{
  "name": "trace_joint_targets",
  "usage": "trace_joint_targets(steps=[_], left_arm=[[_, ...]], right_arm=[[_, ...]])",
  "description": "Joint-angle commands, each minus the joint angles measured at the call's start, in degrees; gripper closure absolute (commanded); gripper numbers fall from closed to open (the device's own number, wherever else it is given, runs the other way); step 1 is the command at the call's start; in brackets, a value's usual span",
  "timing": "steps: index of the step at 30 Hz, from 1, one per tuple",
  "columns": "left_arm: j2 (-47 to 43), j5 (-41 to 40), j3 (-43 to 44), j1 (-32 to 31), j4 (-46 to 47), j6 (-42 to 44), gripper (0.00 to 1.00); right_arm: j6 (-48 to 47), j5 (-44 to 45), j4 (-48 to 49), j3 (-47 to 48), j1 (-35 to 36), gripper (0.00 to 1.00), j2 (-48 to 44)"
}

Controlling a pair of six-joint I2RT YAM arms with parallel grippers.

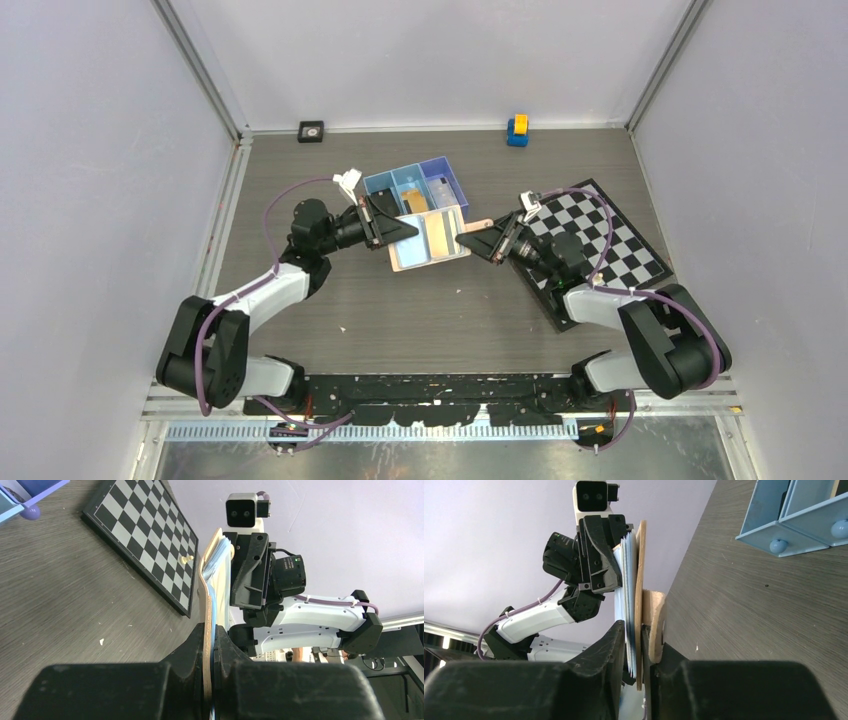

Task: Take the credit cards out of the card holder
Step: Remove the credit card from the card holder.

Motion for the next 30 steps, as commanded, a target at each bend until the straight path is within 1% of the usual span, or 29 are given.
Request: trace_joint_targets(steps=[1, 4, 9, 11, 13, 17, 21, 30], left_arm=[[-0.7, 0.1, 0.0, 0.1, 2.7, 0.1, 1.00], [-0.8, -0.1, 0.1, 0.1, 1.7, 0.8, 1.00], [0.1, -0.4, 0.4, 0.1, 0.7, 1.7, 1.00], [0.5, -0.8, 0.6, 0.0, -0.9, 2.6, 1.00], [0.9, -1.3, 0.9, 0.0, -2.1, 3.6, 1.00], [1.6, -1.8, 1.2, -0.1, -3.7, 4.8, 1.00], [1.7, -2.1, 1.4, -0.3, -4.8, 5.6, 1.00], [2.2, -3.1, 1.9, -1.2, -7.2, 7.4, 1.00]], right_arm=[[-1.7, 0.1, 0.2, 0.8, 0.1, 0.77, -2.0], [-2.5, 0.1, -1.2, 1.0, 0.1, 0.84, -2.9], [-4.8, -0.3, -4.1, 1.9, 1.6, 0.91, -4.3], [-7.3, -0.1, -8.2, 3.1, 3.2, 0.96, -5.3], [-10.9, 1.0, -13.6, 4.2, 5.0, 0.98, -6.9], [-17.9, 4.2, -24.6, 6.3, 8.4, 0.99, -10.8], [-21.9, 7.1, -31.1, 7.7, 10.0, 1.00, -12.3], [-22.4, 6.6, -31.9, 9.1, 11.0, 1.00, -10.4]])
